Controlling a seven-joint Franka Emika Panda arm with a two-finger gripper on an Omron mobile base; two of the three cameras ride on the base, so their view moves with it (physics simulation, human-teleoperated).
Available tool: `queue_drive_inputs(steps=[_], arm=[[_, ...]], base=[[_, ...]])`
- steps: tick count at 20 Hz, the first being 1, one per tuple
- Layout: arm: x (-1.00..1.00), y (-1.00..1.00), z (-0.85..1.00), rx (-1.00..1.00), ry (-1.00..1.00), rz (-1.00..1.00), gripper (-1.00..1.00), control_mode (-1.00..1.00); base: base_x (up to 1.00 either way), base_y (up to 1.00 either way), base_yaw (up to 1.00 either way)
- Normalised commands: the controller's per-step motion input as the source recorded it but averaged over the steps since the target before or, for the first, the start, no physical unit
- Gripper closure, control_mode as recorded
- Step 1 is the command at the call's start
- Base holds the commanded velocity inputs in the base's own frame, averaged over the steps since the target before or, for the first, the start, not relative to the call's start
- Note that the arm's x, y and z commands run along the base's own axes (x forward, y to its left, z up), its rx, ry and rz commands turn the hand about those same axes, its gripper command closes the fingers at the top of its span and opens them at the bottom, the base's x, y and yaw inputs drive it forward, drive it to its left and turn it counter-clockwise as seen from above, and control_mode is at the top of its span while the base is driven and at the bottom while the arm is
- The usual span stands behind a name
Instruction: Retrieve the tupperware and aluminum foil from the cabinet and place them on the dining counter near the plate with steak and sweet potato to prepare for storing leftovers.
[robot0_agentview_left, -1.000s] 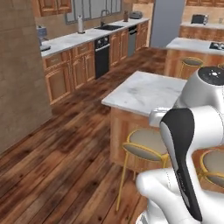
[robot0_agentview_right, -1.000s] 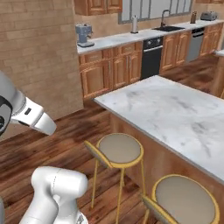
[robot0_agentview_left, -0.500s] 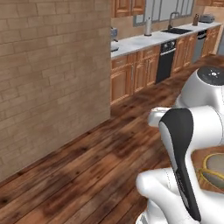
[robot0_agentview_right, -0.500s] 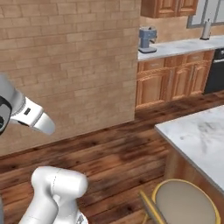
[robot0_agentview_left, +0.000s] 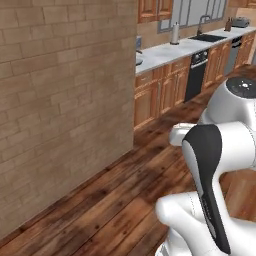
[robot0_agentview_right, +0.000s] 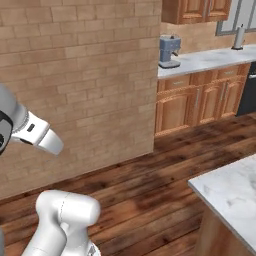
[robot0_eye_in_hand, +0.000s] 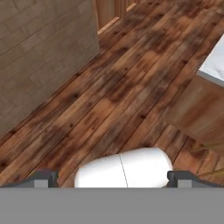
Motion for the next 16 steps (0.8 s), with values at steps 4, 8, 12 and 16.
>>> queue_drive_inputs(steps=[4, 8, 12, 16], arm=[[0.00, 0.00, 0.00, 0.00, 0.00, 0.00, -1.00, 1.00], [0.00, 0.00, 0.00, 0.00, 0.00, 0.00, -1.00, 1.00], [0.00, 0.00, 0.00, 0.00, 0.00, 0.00, -1.00, 1.00], [0.00, 0.00, 0.00, 0.00, 0.00, 0.00, -1.00, 1.00]], base=[[1.00, 0.01, -0.25], [1.00, 0.09, -0.30], [1.00, 0.22, -0.36], [1.00, 0.11, -0.38]])
